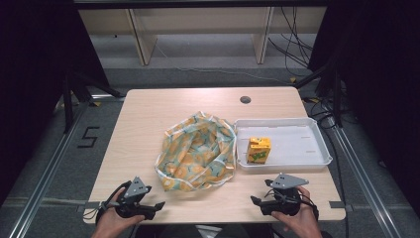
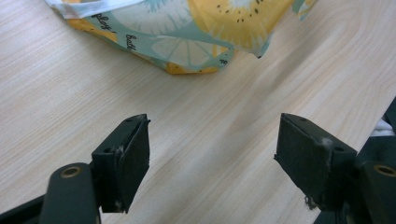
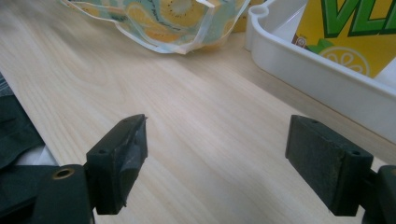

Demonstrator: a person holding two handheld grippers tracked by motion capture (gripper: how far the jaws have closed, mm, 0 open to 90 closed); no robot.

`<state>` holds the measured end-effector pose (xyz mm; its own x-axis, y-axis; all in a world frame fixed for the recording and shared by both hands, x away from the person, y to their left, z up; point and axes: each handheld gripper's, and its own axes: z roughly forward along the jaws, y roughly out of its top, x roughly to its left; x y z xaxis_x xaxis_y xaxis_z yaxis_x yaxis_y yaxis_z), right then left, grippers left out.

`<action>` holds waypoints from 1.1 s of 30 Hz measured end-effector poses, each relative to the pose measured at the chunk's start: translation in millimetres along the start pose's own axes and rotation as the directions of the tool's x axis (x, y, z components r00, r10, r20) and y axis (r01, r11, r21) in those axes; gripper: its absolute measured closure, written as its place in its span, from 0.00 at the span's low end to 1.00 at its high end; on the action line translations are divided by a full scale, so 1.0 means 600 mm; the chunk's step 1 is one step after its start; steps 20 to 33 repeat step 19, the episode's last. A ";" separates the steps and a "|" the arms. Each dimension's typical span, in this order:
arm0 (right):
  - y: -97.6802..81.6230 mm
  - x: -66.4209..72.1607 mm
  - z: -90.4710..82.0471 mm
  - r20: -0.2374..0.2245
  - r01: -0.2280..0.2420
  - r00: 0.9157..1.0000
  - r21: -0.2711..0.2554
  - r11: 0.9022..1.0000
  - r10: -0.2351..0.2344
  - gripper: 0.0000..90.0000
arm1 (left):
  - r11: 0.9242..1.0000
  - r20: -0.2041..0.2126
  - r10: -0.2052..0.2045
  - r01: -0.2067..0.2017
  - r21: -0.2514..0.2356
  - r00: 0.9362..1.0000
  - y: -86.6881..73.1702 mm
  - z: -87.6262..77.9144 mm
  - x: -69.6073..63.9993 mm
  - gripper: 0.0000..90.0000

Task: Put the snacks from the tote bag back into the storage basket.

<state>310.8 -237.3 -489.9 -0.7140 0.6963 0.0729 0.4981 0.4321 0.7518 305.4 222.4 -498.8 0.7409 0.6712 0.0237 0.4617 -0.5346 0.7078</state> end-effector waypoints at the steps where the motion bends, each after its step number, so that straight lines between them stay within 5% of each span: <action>1: -0.002 0.002 0.000 0.013 -0.001 1.000 -0.008 1.000 0.001 0.24 | 1.000 -0.001 -0.003 0.003 0.000 1.000 0.000 0.000 0.000 0.28; 11: -0.010 0.001 -0.002 0.026 0.001 1.000 0.045 0.999 -0.002 0.23 | 1.000 -0.006 0.010 -0.010 0.001 1.000 0.001 0.000 0.001 0.28; 33: -0.014 -0.003 0.002 0.031 0.012 0.999 0.051 0.999 -0.013 0.24 | 1.000 -0.001 -0.002 0.002 -0.001 1.000 0.000 0.001 -0.001 0.28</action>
